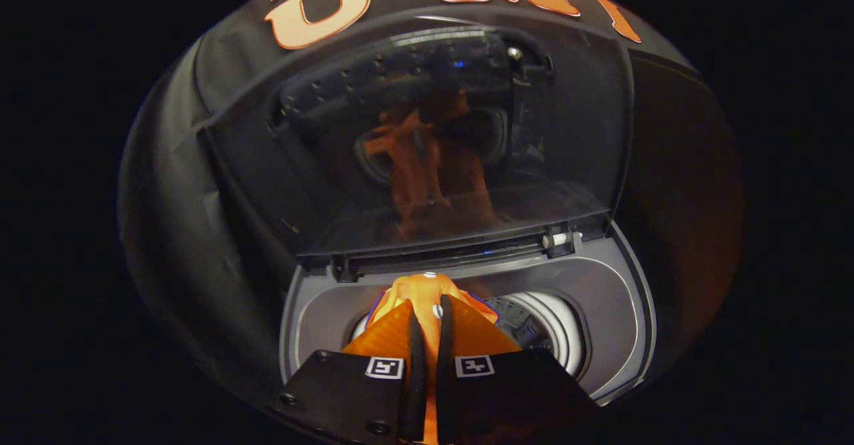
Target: Put the clothes into the washing machine and then close the washing machine lid.
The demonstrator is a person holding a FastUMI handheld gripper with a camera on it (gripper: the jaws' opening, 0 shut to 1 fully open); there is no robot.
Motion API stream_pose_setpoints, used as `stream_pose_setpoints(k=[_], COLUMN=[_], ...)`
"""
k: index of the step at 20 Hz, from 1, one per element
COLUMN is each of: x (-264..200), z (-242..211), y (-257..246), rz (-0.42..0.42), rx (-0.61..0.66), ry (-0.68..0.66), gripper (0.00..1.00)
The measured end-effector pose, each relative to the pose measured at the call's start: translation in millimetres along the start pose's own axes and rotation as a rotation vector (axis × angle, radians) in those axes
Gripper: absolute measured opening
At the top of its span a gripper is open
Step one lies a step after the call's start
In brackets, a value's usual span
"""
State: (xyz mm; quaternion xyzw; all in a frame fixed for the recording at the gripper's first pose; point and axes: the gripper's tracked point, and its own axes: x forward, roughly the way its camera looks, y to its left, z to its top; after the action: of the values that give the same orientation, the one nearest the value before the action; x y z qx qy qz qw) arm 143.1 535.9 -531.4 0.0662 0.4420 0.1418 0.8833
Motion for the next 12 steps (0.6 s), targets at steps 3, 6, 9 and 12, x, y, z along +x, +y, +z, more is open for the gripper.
stream_pose_setpoints(k=[3, 6, 9, 12], x=[12.4, 17.5, 24.5, 25.3], z=[-0.7, -9.1, -30.7, -54.7], y=[2.2, 3.1, -3.9, -10.1], rz=[-0.004, -0.012, -0.029, -0.051], rx=[-0.030, -0.062, -0.039, 0.029], ry=[0.010, 0.023, 0.067, 0.141], gripper=[0.15, 0.14, 0.15, 0.14])
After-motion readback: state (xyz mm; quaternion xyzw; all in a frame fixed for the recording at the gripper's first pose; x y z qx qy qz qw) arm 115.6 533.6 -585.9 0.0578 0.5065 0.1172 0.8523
